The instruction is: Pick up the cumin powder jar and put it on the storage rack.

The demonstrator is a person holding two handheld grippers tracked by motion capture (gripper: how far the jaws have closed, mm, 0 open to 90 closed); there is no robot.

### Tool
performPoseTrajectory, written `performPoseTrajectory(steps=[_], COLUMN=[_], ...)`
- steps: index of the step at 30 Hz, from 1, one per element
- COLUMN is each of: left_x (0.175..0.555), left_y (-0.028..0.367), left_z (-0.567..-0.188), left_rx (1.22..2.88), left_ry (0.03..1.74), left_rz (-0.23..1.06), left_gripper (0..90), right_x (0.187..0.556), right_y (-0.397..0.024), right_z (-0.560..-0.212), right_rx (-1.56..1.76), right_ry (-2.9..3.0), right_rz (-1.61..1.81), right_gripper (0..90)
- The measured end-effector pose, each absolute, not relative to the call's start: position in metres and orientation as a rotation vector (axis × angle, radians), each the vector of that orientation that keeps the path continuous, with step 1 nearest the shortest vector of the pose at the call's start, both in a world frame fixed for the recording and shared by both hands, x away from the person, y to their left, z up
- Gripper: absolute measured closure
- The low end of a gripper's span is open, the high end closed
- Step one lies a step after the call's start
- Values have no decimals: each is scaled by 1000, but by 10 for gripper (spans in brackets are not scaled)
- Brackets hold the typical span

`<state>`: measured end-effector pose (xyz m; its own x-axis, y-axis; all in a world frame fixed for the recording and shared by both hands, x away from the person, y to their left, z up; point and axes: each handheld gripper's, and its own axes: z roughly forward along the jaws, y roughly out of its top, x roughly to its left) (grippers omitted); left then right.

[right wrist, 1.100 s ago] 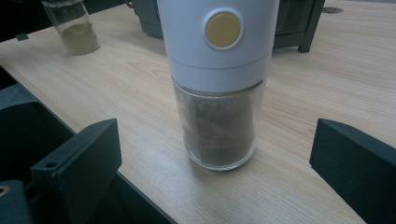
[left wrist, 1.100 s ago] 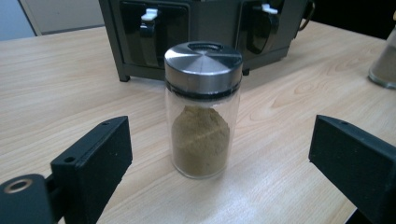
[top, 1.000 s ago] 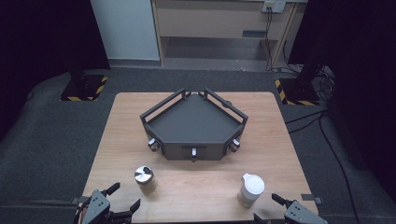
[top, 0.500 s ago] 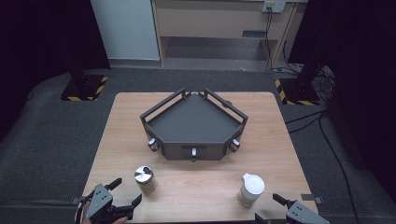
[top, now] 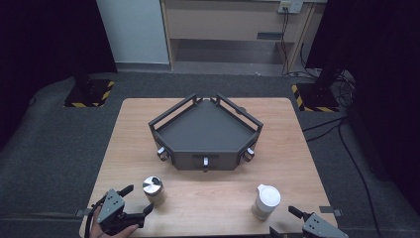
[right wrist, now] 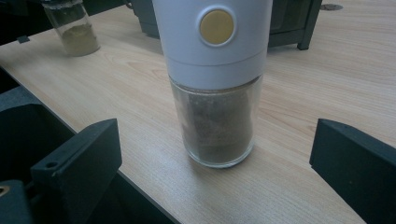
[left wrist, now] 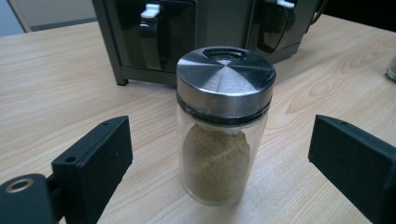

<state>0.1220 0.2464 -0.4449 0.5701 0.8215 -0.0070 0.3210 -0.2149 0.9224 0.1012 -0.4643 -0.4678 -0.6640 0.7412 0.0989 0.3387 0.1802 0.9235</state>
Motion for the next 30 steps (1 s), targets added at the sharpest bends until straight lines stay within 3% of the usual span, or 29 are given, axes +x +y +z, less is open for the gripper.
performPoseTrajectory(steps=[19, 30], left_x=[151, 157], left_y=[234, 235], left_z=[-445, -451], left_rx=[1835, 1821], left_ry=[921, 912], left_rz=[579, 572], left_gripper=[82, 295], right_x=[101, 101], right_y=[-468, -469], right_z=[-469, -469], right_rx=[1030, 1036], right_ry=[2083, 2076], right_rz=[1479, 1480], right_gripper=[25, 25])
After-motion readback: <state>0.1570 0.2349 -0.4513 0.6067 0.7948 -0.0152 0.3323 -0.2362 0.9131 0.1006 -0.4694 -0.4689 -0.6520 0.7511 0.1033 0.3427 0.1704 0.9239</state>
